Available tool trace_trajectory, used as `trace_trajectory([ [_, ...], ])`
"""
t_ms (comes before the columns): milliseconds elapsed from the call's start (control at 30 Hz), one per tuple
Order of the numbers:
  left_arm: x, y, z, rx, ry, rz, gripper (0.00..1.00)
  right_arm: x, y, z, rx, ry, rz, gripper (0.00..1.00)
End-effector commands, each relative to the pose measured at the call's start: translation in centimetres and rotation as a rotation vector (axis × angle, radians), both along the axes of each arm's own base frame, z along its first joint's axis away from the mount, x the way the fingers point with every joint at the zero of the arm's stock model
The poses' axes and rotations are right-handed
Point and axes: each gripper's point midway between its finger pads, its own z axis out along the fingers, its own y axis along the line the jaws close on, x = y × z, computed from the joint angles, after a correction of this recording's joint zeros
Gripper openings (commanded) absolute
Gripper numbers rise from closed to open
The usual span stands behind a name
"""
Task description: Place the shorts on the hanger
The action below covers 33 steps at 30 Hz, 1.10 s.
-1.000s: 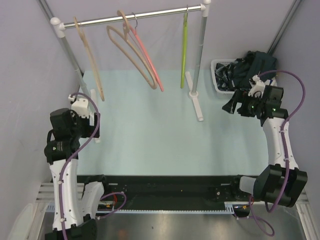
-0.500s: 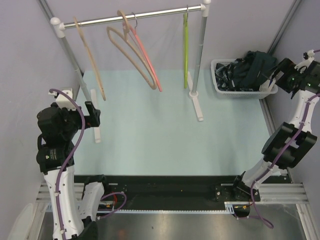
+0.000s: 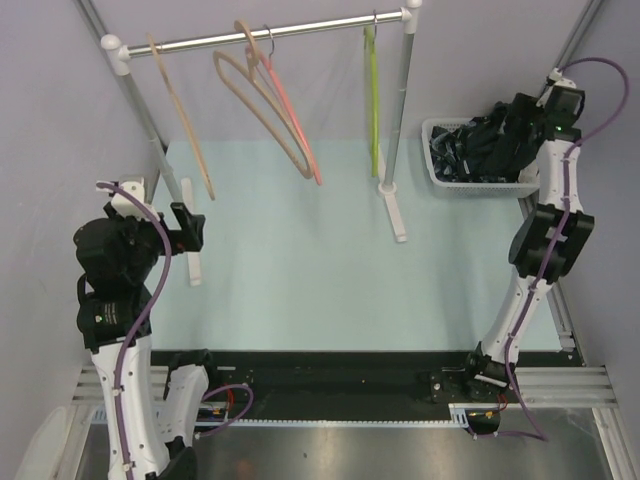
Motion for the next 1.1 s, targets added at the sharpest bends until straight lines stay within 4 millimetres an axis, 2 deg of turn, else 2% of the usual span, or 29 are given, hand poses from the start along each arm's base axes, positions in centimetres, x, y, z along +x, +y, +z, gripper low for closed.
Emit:
trace_trajectory([
  [0, 0.4, -0.1, 2.0, 0.032, -0.085, -0.022, 1.0, 2.8, -1.5, -0.9, -0.173, 0.017, -0.106, 1.0],
  [33, 0.5, 0.0, 2.0, 0.033, -0.083, -0.017, 1.0, 3.5, -1.5, -0.8, -0.187, 0.008, -0.114, 1.0],
  [67, 0.8, 0.2, 1.9, 0.034, -0.078, -0.009, 1.0, 4.2, -1.5, -2.6, -0.191, 0.029, -0.112, 0.99],
  [133, 1.0, 0.9, 2.2, 0.067, -0.085, 0.017, 1.0, 5.2, -0.8, -3.6, -0.233, 0.032, -0.099, 1.0],
  [167, 1.2, 1.2, 2.4, 0.077, -0.088, 0.032, 1.0, 5.8, -0.6, -5.2, -0.238, 0.044, -0.085, 1.0],
  [233, 1.4, 1.8, 2.6, 0.099, -0.089, 0.053, 1.0, 6.4, 0.1, -6.3, -0.255, 0.053, -0.072, 1.0],
  [267, 1.5, 2.0, 2.6, 0.103, -0.086, 0.06, 1.0, 6.8, 0.0, -7.7, -0.258, 0.061, -0.075, 1.0],
  [433, 2.1, 1.7, 2.2, 0.081, -0.062, 0.045, 1.0, 7.9, 0.8, -9.9, -0.273, 0.074, -0.045, 0.98],
  [533, 2.3, 1.8, 1.9, 0.072, -0.047, 0.051, 1.0, 8.1, 1.5, -9.4, -0.267, 0.061, -0.011, 0.63],
  [567, 2.4, 1.8, 1.8, 0.069, -0.041, 0.05, 1.0, 8.2, 1.8, -8.5, -0.265, 0.044, 0.003, 0.52],
  [600, 2.4, 1.7, 1.7, 0.067, -0.037, 0.045, 1.0, 8.1, 1.9, -8.0, -0.269, 0.037, 0.01, 0.26],
  [633, 2.3, 1.7, 1.9, 0.068, -0.04, 0.044, 1.0, 8.0, 2.1, -6.0, -0.278, 0.008, 0.016, 0.14],
  [667, 2.2, 1.6, 1.9, 0.068, -0.037, 0.042, 1.0, 7.7, 2.2, -5.3, -0.283, 0.003, 0.029, 0.03],
  [700, 2.1, 1.6, 2.0, 0.072, -0.04, 0.036, 1.0, 7.5, 2.3, -4.3, -0.279, -0.009, 0.042, 0.0],
  [733, 1.9, 1.6, 2.2, 0.078, -0.047, 0.037, 1.0, 7.0, 2.5, -1.6, -0.28, -0.045, 0.051, 0.0],
  [767, 1.6, 1.5, 2.5, 0.083, -0.058, 0.035, 1.0, 6.6, 3.3, -0.9, -0.254, -0.051, 0.092, 0.0],
  [833, 1.3, 1.5, 2.5, 0.095, -0.064, 0.036, 1.0, 5.5, 3.3, 1.6, -0.234, -0.081, 0.107, 0.0],
  [867, 0.9, 1.5, 2.7, 0.101, -0.072, 0.04, 1.0, 4.5, 3.9, 4.6, -0.223, -0.123, 0.133, 0.0],
  [933, 0.6, 1.9, 2.7, 0.107, -0.066, 0.065, 1.0, 3.3, 4.2, 6.8, -0.203, -0.153, 0.146, 0.0],
  [967, 0.5, 1.9, 2.6, 0.107, -0.061, 0.066, 1.0, 2.0, 4.9, 9.4, -0.199, -0.187, 0.169, 0.0],
  [1067, 0.2, 2.0, 2.3, 0.094, -0.034, 0.077, 1.0, -0.3, 6.3, 12.4, -0.168, -0.217, 0.223, 0.0],
])
